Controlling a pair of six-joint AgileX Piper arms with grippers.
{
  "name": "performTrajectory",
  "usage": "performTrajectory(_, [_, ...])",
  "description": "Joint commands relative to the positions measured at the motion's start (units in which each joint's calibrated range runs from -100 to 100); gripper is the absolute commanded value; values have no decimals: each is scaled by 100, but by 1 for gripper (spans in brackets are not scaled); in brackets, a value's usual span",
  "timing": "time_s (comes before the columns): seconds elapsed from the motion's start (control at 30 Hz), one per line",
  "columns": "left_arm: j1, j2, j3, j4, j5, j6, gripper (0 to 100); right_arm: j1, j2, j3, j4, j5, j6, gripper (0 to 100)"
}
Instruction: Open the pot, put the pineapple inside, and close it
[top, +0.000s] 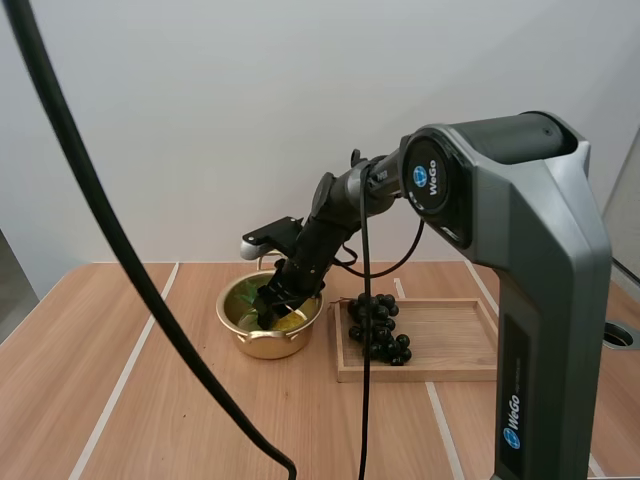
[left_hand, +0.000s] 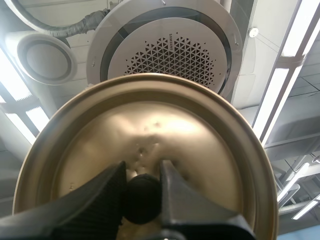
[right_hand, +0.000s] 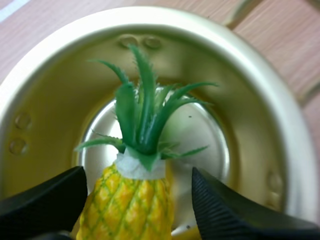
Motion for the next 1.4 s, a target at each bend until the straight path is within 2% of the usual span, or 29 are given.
performTrajectory(0.0, [-3,-1,-5,-7,62,16,0,-39,-341,9,-164,-24,29,100])
performTrajectory(0.23, [-3,-1,-5,-7,62,16,0,-39,-1135,-566,-426,773,205,100])
performTrajectory(0.4, [-3,-1,-5,-7,62,16,0,-49,-1946,-810,-426,678,327,100])
performTrajectory(0.53, [-3,58,-5,27,62,16,0,-187,-2643,-1066,-426,525,498,100])
performTrajectory(0.67, [-3,98,7,247,395,16,0,-455,-3370,-1097,-426,-138,767,100])
performTrajectory(0.87, [-3,148,34,404,733,16,0,-1118,-4516,-1097,-426,-1678,1367,100])
performTrajectory(1.03, [-3,286,409,471,774,16,0,-1543,-5341,-1097,-415,-2725,1467,100])
performTrajectory(1.23, [-3,388,1350,518,774,16,0,-1683,-6195,-1097,-415,-3615,1487,100])
performTrajectory(1.37, [-3,451,2021,628,774,16,0,-1692,-6429,-1097,-415,-3410,1487,100])
